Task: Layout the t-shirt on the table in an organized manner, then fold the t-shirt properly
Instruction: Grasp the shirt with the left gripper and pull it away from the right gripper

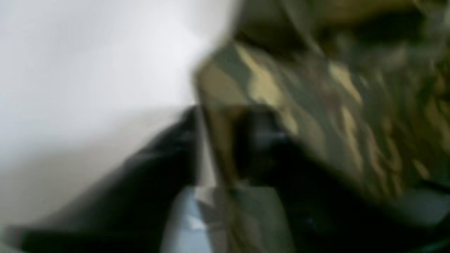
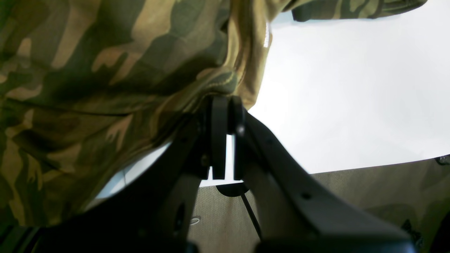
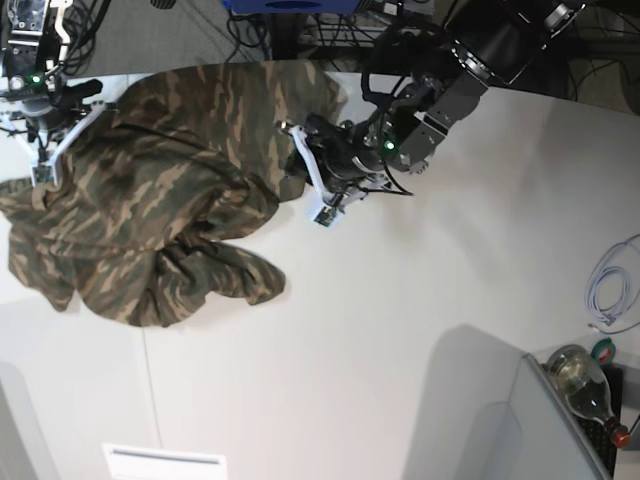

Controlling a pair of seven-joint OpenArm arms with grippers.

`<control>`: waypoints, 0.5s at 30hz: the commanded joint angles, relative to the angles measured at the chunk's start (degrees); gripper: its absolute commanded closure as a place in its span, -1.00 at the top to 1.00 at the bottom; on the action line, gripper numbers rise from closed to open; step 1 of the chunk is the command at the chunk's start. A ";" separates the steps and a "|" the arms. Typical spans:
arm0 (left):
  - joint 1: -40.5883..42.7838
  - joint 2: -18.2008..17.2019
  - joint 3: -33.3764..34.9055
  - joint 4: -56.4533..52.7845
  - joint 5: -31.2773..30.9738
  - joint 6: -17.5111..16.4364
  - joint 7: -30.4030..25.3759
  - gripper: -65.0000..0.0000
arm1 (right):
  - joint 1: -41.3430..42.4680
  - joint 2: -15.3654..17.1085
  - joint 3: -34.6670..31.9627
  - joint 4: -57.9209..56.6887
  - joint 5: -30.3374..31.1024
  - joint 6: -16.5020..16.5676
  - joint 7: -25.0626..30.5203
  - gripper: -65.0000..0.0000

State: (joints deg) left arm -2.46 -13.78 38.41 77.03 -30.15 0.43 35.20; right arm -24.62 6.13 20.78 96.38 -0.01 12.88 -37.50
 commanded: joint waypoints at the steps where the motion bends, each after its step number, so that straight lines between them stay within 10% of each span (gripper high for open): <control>1: 0.57 -0.24 -0.66 0.81 0.04 0.23 -0.34 -1.00 | 0.58 0.42 0.54 1.16 0.05 -0.71 0.97 -0.92; 9: 3.29 -1.65 -4.17 5.12 0.13 0.23 -0.34 -1.00 | 2.34 -6.79 9.95 5.73 0.32 2.98 1.14 0.39; 13: 3.65 -4.64 -4.26 13.91 0.04 0.32 -0.34 -1.00 | 2.51 -11.89 17.69 7.93 7.18 13.71 3.25 0.39; 15: 3.21 -5.25 -4.44 17.60 0.04 0.32 -0.34 -0.62 | 3.30 -12.15 19.71 7.67 8.93 16.43 3.25 0.33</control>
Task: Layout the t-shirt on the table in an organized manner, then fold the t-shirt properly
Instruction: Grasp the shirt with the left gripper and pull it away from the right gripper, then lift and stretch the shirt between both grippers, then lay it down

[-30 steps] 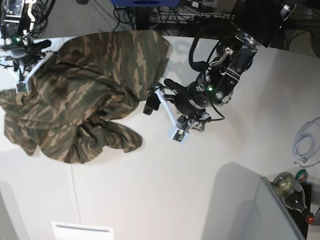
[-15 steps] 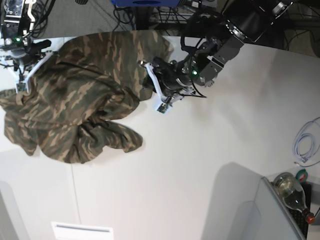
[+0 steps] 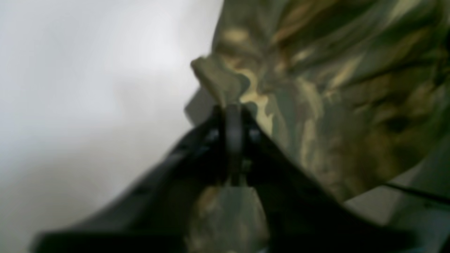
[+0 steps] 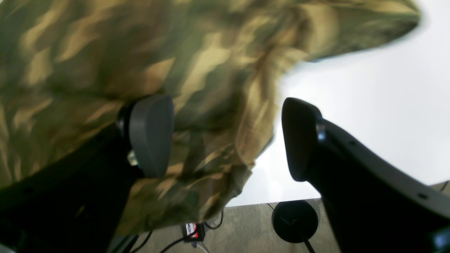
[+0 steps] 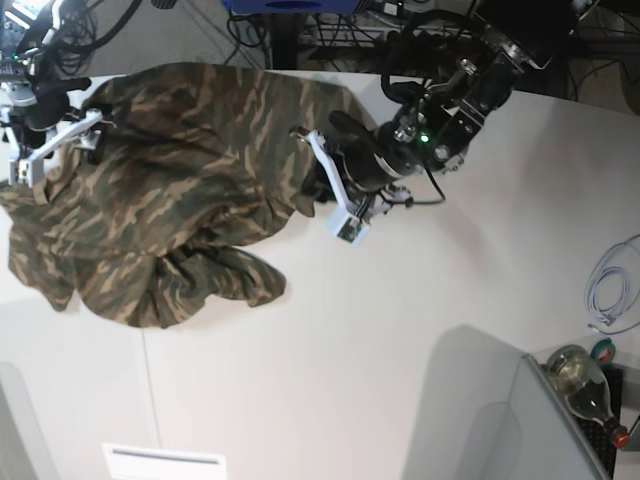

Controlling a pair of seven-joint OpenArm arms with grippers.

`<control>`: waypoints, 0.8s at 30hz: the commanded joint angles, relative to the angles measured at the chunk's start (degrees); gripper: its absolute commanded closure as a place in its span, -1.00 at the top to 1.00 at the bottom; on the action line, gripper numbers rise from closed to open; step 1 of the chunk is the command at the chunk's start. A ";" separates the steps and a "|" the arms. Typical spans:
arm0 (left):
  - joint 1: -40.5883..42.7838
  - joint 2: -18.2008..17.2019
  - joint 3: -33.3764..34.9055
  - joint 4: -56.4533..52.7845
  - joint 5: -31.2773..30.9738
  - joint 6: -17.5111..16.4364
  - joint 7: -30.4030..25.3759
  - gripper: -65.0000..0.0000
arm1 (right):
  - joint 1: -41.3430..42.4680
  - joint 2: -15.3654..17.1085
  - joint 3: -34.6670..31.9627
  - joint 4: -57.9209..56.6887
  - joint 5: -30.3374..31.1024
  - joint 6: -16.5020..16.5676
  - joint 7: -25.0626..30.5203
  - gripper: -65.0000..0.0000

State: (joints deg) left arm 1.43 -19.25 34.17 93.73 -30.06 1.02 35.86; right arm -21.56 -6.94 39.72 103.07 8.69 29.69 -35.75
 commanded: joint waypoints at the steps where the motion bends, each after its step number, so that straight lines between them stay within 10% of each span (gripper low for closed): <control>1: -1.21 0.21 -0.90 2.31 -0.05 -0.27 -1.00 -0.38 | 0.42 0.92 0.85 0.98 -0.12 -0.20 1.51 0.32; 7: -10.53 5.40 -2.57 -0.50 -0.05 -0.27 0.67 0.34 | 0.33 1.01 0.67 1.15 -1.61 0.07 1.51 0.33; 17: -25.39 18.41 -2.74 -23.89 0.48 -0.36 7.88 0.39 | 0.51 0.92 0.49 0.27 -1.61 0.15 1.68 0.33; 24: -33.04 24.92 -2.57 -46.66 0.39 -5.19 -3.81 0.39 | 0.33 1.01 -1.53 0.19 -1.61 0.15 1.68 0.33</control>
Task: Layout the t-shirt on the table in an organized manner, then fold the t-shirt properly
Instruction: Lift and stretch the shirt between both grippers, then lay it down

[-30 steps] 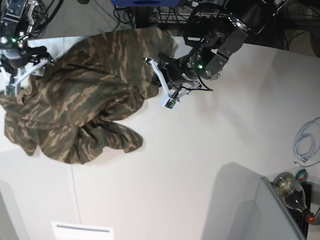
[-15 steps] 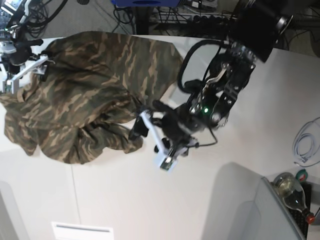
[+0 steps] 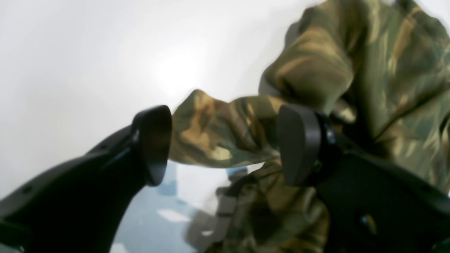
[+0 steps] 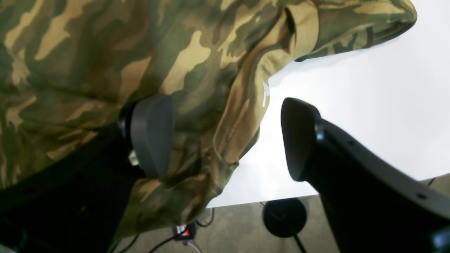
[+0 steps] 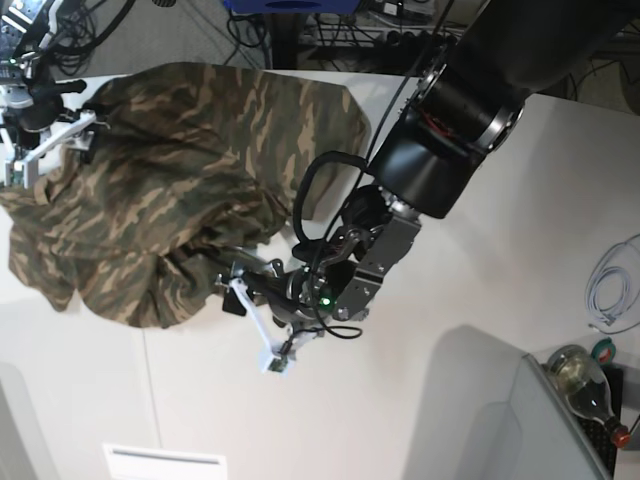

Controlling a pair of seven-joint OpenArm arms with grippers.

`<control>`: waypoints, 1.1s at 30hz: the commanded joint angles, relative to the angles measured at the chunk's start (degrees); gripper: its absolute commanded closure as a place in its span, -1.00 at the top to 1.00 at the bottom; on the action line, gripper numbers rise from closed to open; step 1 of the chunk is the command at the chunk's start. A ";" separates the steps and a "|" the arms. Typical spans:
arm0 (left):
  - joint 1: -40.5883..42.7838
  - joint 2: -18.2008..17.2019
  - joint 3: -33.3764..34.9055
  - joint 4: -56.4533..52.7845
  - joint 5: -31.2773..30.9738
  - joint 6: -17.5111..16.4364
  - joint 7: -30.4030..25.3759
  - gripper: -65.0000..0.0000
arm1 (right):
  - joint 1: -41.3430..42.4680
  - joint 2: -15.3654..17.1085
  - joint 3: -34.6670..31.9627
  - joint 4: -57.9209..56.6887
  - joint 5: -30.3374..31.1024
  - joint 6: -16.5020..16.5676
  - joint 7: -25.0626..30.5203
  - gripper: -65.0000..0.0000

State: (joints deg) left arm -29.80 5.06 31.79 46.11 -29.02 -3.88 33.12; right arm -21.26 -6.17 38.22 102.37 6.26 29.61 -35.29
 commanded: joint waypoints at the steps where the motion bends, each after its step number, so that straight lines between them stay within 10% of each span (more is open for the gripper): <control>1: -2.68 1.31 -0.19 -2.11 -0.57 -1.61 -1.43 0.39 | 0.03 0.24 -0.37 0.89 0.81 0.24 1.22 0.33; 11: -4.97 3.78 5.79 -18.90 -0.57 -2.58 -11.19 0.31 | 0.11 0.24 -0.81 0.89 0.81 0.24 1.22 0.33; 16: -5.06 3.42 7.64 -19.60 -0.74 -2.32 -13.30 -1.00 | 0.55 0.33 -0.81 -2.28 0.81 0.24 1.13 0.32; 20: -6.90 0.52 7.81 -18.72 -0.66 2.69 -13.30 -1.00 | 4.68 2.97 -0.81 -13.27 0.81 0.24 1.13 0.16; 25: -8.75 -4.58 7.73 -12.74 -0.66 3.75 -12.60 -1.00 | 9.26 7.10 -0.81 -22.50 0.81 0.24 1.13 -0.78; 33: -11.74 -10.64 7.55 0.09 -0.74 3.92 -2.31 -1.00 | 15.67 14.04 -0.81 -25.49 0.64 -0.20 -4.40 -0.87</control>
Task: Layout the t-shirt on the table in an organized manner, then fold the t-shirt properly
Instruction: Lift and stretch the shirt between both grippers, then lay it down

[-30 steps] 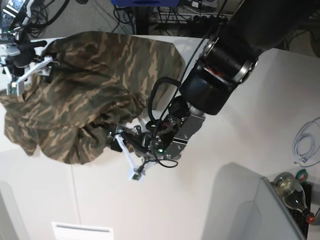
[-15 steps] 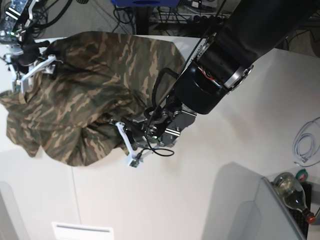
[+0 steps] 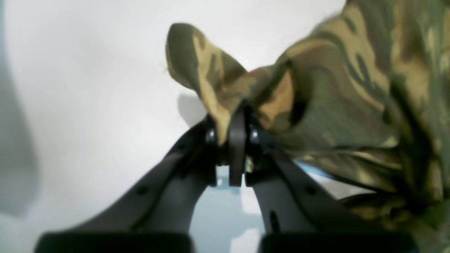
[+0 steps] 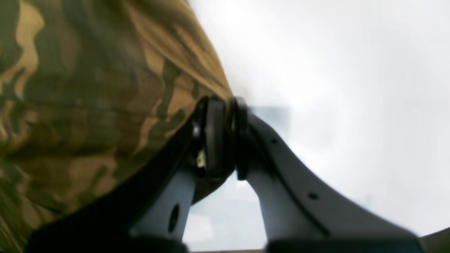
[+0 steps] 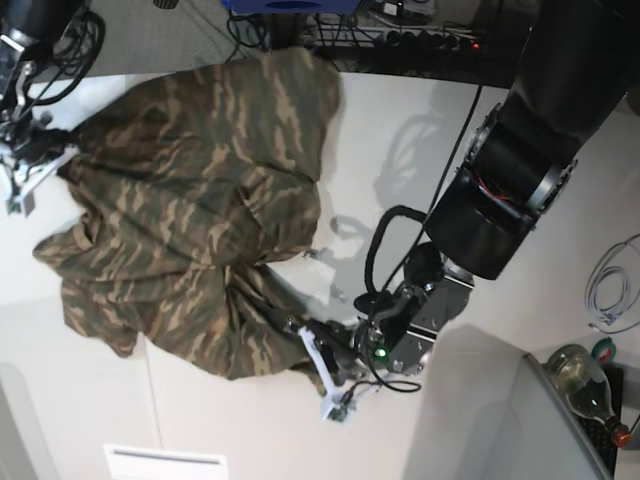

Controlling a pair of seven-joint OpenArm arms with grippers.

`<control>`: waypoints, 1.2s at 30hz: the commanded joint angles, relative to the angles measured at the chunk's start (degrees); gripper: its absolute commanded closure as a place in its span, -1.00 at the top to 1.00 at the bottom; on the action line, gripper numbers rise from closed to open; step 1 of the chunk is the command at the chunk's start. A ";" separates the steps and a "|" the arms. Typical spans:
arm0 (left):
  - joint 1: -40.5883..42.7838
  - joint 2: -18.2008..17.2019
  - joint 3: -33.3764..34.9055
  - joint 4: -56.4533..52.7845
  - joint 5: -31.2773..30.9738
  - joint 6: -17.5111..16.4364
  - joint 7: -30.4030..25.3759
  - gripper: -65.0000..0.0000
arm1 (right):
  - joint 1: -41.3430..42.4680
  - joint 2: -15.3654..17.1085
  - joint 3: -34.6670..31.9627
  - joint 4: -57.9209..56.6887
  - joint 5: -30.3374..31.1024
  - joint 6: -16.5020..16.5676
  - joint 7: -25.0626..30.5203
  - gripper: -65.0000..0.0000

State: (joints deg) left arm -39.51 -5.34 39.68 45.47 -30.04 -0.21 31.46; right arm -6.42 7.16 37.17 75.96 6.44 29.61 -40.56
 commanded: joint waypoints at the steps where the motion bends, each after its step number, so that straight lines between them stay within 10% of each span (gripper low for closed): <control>1: -2.12 -1.03 -0.34 2.48 0.37 0.78 0.49 -1.00 | 1.54 1.59 0.24 0.83 0.46 -0.20 0.78 -0.87; 9: -3.53 -5.60 -2.89 14.61 0.37 7.37 9.02 -1.00 | 9.10 8.18 0.15 -1.81 0.46 -0.20 -2.30 -0.88; 25: -4.05 -5.60 -13.62 23.32 12.86 7.20 16.58 -1.00 | 11.47 11.96 -11.45 6.89 0.46 -2.48 -2.74 -0.85; 32: -6.16 -0.24 -13.79 13.91 22.88 7.20 11.57 -1.00 | 9.18 12.14 -11.01 11.38 0.46 -11.98 -7.58 -0.11; 36: -6.52 0.64 -13.97 10.04 23.58 7.28 4.36 0.08 | 3.21 8.89 -11.01 21.49 0.55 -12.42 -7.49 0.01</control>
State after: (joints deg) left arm -43.68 -4.56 26.02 54.61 -6.83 6.68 37.39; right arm -3.79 15.31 25.91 96.49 6.35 16.93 -48.95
